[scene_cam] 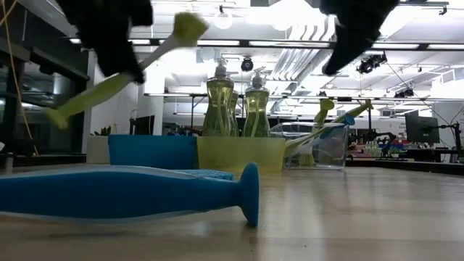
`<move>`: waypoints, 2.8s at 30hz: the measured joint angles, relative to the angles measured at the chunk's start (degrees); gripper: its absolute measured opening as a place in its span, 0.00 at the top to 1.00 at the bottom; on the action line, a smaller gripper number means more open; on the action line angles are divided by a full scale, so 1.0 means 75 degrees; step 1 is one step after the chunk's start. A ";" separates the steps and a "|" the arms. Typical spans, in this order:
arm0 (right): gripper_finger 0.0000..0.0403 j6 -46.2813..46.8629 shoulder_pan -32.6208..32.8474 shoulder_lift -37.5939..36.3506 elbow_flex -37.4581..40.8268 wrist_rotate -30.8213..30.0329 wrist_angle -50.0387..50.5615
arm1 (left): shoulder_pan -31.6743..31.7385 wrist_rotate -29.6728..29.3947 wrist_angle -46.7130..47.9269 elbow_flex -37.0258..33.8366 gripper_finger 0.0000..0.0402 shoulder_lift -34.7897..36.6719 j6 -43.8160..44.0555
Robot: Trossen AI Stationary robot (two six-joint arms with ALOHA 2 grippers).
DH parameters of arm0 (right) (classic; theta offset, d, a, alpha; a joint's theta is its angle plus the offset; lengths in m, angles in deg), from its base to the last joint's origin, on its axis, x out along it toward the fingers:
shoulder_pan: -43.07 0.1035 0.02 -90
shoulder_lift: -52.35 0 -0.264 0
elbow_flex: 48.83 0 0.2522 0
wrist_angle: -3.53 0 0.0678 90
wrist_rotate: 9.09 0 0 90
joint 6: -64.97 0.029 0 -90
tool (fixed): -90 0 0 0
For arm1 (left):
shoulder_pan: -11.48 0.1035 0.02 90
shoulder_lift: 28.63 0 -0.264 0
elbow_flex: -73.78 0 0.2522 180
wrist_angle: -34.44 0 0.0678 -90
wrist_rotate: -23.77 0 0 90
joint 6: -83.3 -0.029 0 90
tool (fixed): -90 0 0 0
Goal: Pick & Place Kitchen Sink Supplies
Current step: Put the green toilet brush into the transparent bin
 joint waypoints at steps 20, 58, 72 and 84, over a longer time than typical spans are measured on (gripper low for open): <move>0.48 -0.2937 0.2202 -0.0122 0.3747 -0.1025 -1.0081 | 0.0012 -0.0728 -0.5471 0.0012 0.88 -0.1707 -0.4375; 0.48 -0.4400 0.1681 0.1224 0.3363 0.1529 -1.3562 | 0.0662 0.1270 -0.7238 0.0755 0.88 -0.3042 -0.5111; 0.49 -0.4407 0.1301 0.2364 0.2254 0.2203 -1.3339 | 0.0662 0.1252 -0.7016 0.0749 0.88 -0.3042 -0.5125; 0.80 -0.4344 0.1301 0.2344 0.2227 0.1906 -1.3197 | 0.0659 0.1246 -0.6998 0.0749 0.88 -0.3037 -0.5123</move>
